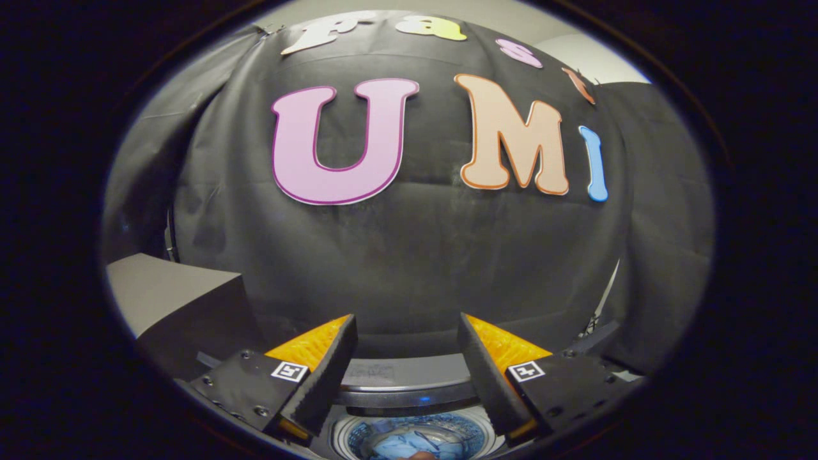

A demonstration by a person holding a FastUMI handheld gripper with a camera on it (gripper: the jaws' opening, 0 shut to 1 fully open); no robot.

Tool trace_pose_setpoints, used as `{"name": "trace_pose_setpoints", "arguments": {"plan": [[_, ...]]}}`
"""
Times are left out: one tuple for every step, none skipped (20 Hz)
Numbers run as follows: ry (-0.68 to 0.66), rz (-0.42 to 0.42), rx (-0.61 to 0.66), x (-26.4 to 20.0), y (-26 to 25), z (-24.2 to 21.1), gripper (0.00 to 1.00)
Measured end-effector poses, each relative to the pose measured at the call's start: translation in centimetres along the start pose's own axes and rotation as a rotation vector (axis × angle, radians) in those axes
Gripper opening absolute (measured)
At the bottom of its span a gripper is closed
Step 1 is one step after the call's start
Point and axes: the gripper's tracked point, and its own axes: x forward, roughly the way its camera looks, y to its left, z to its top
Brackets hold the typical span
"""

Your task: Put the clothes into the washing machine and then close the washing machine lid.

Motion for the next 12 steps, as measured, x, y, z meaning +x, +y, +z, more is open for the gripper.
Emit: {"name": "trace_pose_setpoints", "arguments": {"plan": [[0.01,-0.001,-0.005,-0.4,0.0,-0.6,0.98],[0.029,0.004,-0.01,-0.9,0.2,-1.5,0.98],[0.054,0.007,-0.02,-1.5,0.2,-2.5,0.97],[0.057,0.02,-0.029,-2.2,0.6,-3.2,0.97],[0.042,0.032,-0.034,-2.7,1.0,-3.6,0.98],[0.034,0.039,-0.049,-3.4,1.1,-4.0,0.98],[0.043,0.042,-0.06,-3.9,1.2,-4.8,0.98],[0.055,0.043,-0.072,-4.5,1.2,-5.4,0.98],[0.059,0.042,-0.08,-5.0,1.3,-5.9,0.99],[0.057,0.045,-0.084,-5.5,1.4,-6.0,0.99],[0.053,0.05,-0.082,-6.1,1.5,-6.1,0.99],[0.053,0.049,-0.079,-6.5,1.5,-6.2,0.99]]}}
